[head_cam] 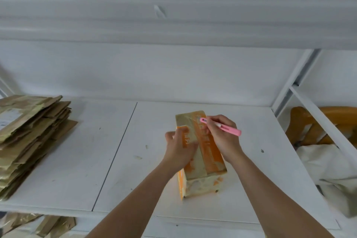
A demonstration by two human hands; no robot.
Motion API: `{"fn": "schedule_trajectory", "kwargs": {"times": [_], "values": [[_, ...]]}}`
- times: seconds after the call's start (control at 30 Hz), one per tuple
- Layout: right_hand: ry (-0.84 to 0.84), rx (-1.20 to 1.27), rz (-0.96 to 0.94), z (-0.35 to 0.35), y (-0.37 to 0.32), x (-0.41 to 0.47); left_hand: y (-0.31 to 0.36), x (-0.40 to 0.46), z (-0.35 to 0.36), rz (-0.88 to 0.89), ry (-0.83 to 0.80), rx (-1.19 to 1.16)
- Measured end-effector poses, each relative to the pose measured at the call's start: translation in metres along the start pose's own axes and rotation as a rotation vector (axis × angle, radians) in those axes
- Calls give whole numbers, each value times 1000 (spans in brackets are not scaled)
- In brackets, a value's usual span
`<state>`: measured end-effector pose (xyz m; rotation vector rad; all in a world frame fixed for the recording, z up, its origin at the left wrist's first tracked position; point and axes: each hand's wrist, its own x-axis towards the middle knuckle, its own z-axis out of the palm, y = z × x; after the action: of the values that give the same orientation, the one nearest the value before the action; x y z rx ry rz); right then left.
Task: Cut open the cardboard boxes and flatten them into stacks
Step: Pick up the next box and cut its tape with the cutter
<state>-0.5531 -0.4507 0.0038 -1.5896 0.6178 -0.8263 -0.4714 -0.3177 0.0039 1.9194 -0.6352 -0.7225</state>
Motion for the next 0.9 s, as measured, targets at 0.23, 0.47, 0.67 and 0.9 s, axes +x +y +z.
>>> {"fn": "schedule_trajectory", "kwargs": {"times": [0.23, 0.47, 0.67, 0.9], "values": [[4, -121, -66, 19, 4, 23, 0, 18, -1, -43, -108, 21], [-12, -276, -139, 21, 13, 29, -1, 12, 0, -55, -117, -34], [-81, -381, -220, 21, 15, 32, -8, 0, 11, -64, -64, -158], [-142, -419, -238, 17, 11, 30, -10, -1, 19, -4, 17, 178]]}}
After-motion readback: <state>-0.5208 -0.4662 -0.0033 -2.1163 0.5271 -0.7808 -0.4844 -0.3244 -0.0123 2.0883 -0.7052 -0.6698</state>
